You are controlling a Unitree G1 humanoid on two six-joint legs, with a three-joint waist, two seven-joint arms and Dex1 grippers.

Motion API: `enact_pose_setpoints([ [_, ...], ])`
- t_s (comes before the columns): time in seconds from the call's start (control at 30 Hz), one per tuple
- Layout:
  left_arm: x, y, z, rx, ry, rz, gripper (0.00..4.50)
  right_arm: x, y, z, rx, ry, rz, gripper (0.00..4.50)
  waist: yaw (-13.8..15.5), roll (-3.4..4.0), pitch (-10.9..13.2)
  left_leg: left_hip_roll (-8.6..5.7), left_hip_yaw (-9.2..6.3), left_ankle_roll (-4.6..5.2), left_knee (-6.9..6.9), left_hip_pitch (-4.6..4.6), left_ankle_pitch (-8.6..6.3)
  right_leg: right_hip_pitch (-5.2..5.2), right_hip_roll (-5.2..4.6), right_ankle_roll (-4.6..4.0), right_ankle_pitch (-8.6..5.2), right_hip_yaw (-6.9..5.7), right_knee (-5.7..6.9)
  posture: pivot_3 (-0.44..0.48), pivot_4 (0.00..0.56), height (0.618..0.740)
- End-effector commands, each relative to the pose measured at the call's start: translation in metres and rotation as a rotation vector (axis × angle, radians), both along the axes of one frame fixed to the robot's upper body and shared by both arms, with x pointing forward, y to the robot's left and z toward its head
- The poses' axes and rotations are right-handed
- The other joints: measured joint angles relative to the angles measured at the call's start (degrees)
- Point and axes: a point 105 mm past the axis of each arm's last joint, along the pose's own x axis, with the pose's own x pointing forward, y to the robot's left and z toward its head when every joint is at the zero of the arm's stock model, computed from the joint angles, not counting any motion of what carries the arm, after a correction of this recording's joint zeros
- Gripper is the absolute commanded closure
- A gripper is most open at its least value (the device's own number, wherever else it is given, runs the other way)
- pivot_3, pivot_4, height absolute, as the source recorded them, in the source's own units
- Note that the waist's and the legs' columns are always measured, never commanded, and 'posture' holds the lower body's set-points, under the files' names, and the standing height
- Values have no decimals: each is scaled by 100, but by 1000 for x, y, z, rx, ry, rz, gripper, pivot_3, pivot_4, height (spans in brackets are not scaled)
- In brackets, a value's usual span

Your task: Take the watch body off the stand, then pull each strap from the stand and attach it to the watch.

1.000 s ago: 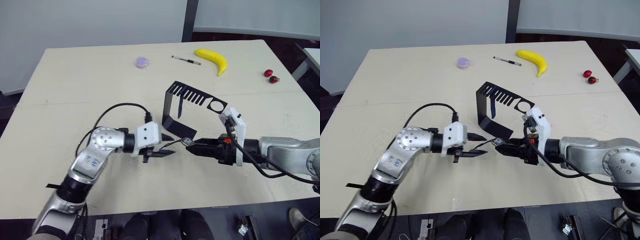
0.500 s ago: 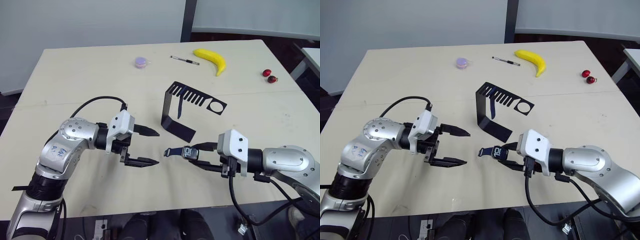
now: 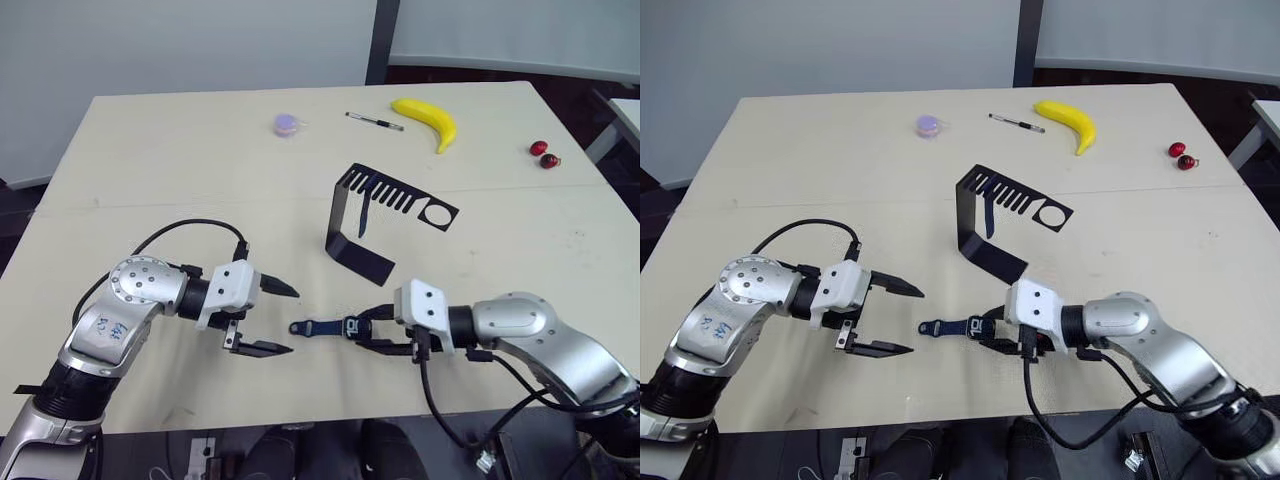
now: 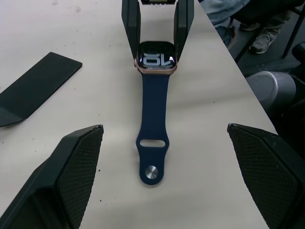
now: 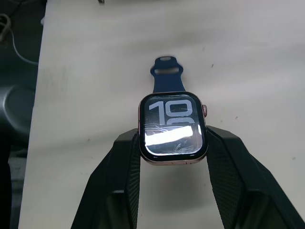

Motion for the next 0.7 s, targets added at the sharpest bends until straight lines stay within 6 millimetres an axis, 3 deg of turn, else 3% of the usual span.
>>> enact_pose_setpoints([
  [0.03, -2, -1, -3, 4, -32, 4, 12, 4, 3, -8, -39, -9, 14, 3014, -1, 0, 0, 1, 0, 0, 0, 0, 0, 0, 1, 0, 0, 0, 0, 0, 150, 740],
  [0.2, -1, -5, 0, -50, -33, 45, 12, 6, -1, -13, -79, -25, 7, 3014, 0, 0, 0, 2, -1, -1, 0, 0, 0, -4, 2, -2, -1, 0, 21, 0, 150, 740],
  [0.23, -1, -5, 0, -58, -33, 51, 0, 6, -2, -13, -82, -29, 7, 1949, 0, 0, 0, 1, 0, -1, 1, 0, -1, -4, 1, -2, -1, 0, 30, 0, 150, 740],
  [0.37, -4, -1, 10, -132, -28, 90, 0, 0, -13, 7, -42, -62, -2, 13, 2, 0, 0, 2, -1, -3, 0, 0, -2, -5, 1, -2, -1, 0, 34, 0, 150, 740],
  [0.53, -5, 17, 21, -210, -23, 217, 0, -12, -44, 33, 86, -15, -137, 13, 14, 0, 0, 4, -3, -4, -1, 1, -3, -2, 2, -3, -2, 0, 30, 0, 150, 740],
  [0.7, -2, 26, 35, -420, 88, 334, 0, -4, -68, 48, 310, 31, -379, 13, 16, 0, 0, 7, -2, -5, 1, 16, -4, 11, 4, -5, -3, 4, 14, 0, 150, 740],
])
